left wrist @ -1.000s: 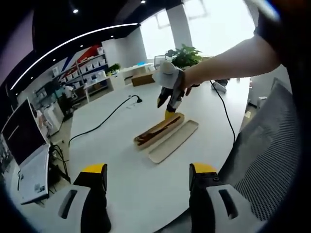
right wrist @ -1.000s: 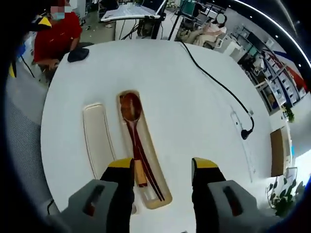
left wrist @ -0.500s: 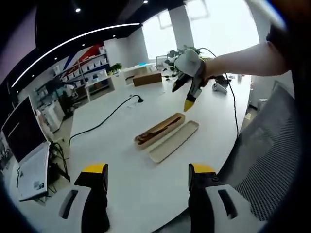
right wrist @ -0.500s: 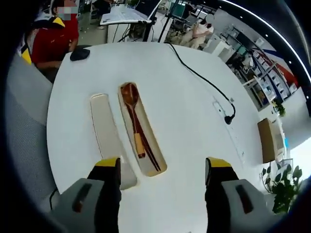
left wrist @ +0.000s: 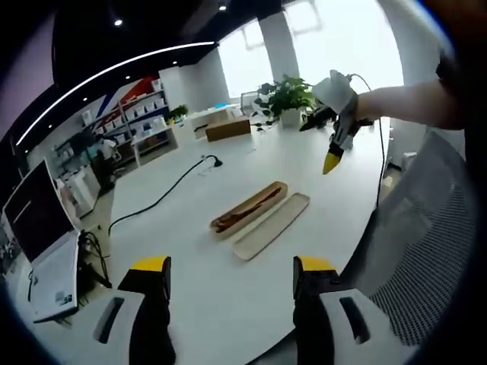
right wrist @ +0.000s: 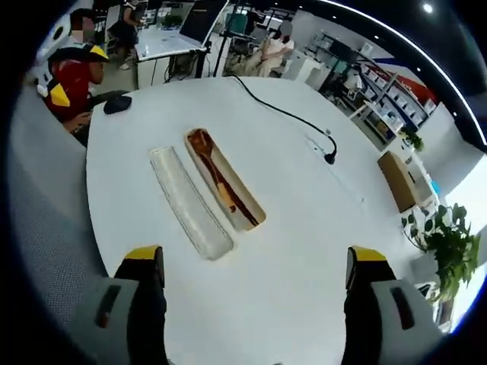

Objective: Arrange the utensils inside the cutlery case until each visible utensil rests in its matching compartment.

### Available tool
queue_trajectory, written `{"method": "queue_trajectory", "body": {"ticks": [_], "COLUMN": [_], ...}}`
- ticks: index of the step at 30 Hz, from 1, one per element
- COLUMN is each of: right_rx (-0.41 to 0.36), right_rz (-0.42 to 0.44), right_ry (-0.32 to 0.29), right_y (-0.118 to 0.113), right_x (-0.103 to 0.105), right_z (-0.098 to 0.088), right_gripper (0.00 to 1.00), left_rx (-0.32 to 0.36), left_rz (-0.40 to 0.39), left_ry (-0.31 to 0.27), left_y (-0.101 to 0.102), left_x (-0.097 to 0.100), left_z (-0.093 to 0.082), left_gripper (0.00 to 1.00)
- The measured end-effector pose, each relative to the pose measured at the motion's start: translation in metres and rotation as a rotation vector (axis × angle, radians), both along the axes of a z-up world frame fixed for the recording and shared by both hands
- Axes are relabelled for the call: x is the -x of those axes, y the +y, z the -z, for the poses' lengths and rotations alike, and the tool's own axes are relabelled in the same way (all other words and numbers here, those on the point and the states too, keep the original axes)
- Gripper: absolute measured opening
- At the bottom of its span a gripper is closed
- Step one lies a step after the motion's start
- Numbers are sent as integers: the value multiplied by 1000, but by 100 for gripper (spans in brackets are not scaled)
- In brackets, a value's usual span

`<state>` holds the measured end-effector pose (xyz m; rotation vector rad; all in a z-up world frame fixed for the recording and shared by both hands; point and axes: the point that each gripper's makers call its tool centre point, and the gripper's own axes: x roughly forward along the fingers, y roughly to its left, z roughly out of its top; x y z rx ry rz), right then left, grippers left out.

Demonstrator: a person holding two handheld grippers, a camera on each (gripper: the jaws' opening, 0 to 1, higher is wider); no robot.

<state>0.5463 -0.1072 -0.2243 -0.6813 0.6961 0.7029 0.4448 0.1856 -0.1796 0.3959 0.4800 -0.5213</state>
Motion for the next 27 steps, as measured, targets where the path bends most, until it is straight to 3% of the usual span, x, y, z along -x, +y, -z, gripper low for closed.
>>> {"method": "queue_trajectory", "body": {"ticks": [6,7,9,10,12,16,17,18,20,27], "right_rx": [-80,-92,-106,-106,-100,-149,-158,-177,-221,-241], "right_rz": [78,117,112,113,116,140,146,159,139,112], "right_ry": [-24,-71,-169,-187,-182,-183,-193,-223,-296,-253], "right_y": [-2,-4,-1,-1,-2,1,2,4,13,24], "right_x": [35,32,32,33,37,38,38,37,34,34], "right_z": [-10,-17,-36,-40,-43,-43,-44,-48,-62,-49], "right_gripper": [100,100,100,100,100,100,100,100,100,99], "left_rx": [16,29,133,155,152,184,218,296,356,311], "left_rz": [13,16,0,-9,-21,-12,7,20,26,91], "left_ry": [10,23,55,49,28,52,72,90,70,84], "left_y": [-3,-4,-8,-7,-1,-3,-8,-14,-17,-12], "left_x": [2,3,6,5,4,7,10,13,12,8], "left_z": [1,3,2,0,-4,-2,-3,-8,-17,-12], "left_gripper": [66,66,67,67,67,68,68,67,68,67]}}
